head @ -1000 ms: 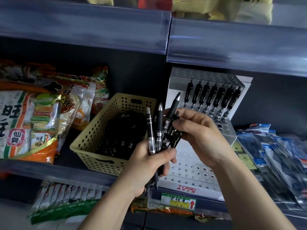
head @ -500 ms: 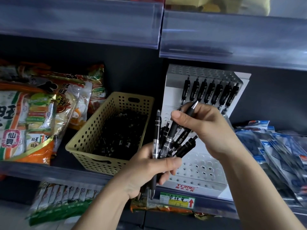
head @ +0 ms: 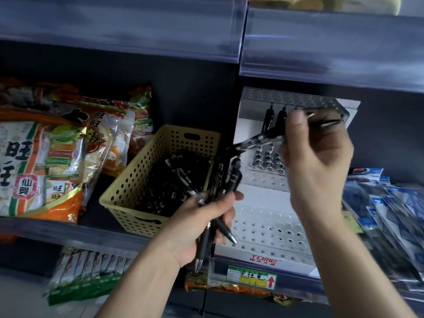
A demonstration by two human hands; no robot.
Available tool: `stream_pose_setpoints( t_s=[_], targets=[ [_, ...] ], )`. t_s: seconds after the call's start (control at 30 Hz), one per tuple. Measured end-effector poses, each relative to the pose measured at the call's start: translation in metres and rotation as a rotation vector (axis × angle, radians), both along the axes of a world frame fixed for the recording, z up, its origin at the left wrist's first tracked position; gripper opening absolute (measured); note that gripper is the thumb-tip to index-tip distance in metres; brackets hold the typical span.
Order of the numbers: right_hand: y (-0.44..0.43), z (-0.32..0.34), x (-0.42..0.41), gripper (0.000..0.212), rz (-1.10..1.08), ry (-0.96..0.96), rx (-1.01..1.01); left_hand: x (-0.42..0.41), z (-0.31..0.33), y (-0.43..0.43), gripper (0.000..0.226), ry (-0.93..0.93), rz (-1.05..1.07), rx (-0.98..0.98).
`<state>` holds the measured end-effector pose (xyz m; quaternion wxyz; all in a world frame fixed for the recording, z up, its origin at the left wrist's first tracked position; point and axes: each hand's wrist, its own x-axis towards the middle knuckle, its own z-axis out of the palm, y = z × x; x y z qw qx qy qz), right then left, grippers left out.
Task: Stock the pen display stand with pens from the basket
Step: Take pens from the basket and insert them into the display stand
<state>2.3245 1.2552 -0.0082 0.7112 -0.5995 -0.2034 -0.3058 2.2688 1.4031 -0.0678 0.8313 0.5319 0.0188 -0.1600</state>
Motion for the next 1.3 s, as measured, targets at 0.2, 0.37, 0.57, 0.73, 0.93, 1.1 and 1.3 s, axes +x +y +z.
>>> stream_pose_setpoints(
  t_s=[0.2,0.37,0.57,0.73,0.93,1.1,1.3],
  targets=[
    [0.024,-0.023,-0.015,0.023,-0.16,-0.463,-0.74,0.007,0.009,-0.005,0.033,0.096,0.231,-0.294],
    [0.026,-0.036,-0.013,0.015,-0.144,-0.563,-0.981,0.013,0.01,0.007,0.04,0.101,0.263,-0.545],
    [0.021,-0.032,-0.015,0.032,0.193,-0.148,-0.793,0.008,0.012,0.007,0.033,0.042,0.347,-0.217],
    [0.022,-0.023,-0.01,0.024,0.322,0.32,-0.513,0.003,0.017,-0.002,0.027,-0.141,0.385,0.121],
    [0.016,-0.018,-0.006,0.014,0.391,0.448,-0.257,0.005,0.016,-0.001,0.012,-0.186,0.36,0.181],
    [0.01,-0.016,0.0,0.012,0.319,0.518,-0.047,0.008,0.013,-0.001,0.011,-0.185,0.329,0.19],
    [0.005,-0.016,0.005,0.017,0.422,0.602,0.012,0.013,0.014,-0.001,0.015,-0.185,0.328,0.212]
  ],
)
